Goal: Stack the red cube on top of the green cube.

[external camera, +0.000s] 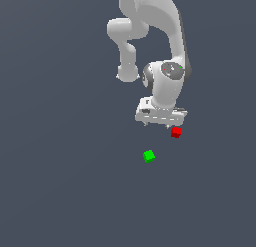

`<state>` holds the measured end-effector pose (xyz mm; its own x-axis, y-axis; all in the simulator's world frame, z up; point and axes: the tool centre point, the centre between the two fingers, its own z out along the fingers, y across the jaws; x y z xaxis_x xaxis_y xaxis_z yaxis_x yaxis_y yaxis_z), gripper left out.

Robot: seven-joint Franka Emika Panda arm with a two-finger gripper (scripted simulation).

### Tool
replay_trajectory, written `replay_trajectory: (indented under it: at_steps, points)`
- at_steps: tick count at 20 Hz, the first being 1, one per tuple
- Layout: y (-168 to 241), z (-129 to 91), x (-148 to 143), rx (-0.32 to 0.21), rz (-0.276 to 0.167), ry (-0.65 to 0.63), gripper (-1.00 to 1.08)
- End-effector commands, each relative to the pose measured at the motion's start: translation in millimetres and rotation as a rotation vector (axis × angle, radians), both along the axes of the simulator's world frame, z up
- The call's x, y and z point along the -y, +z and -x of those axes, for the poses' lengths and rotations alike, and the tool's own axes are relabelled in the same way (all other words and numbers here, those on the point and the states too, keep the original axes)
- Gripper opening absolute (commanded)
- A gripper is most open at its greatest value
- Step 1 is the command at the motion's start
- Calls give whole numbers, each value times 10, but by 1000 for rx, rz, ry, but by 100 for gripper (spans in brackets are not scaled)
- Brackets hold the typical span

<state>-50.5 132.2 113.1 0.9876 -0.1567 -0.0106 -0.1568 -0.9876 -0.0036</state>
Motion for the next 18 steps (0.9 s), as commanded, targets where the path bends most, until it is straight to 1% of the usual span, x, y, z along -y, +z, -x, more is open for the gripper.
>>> replay_trajectory:
  at_steps: [1,6,10,14,18]
  points:
    - [-73,63,-207,2,1,-26,100]
    - [-212,153,-605,5,2,-72,100]
    - [-302,195,-862,7,4,-102,100]
    - [-369,216,-1055,8,5,-125,100]
    - [-413,223,-1181,9,6,-139,100]
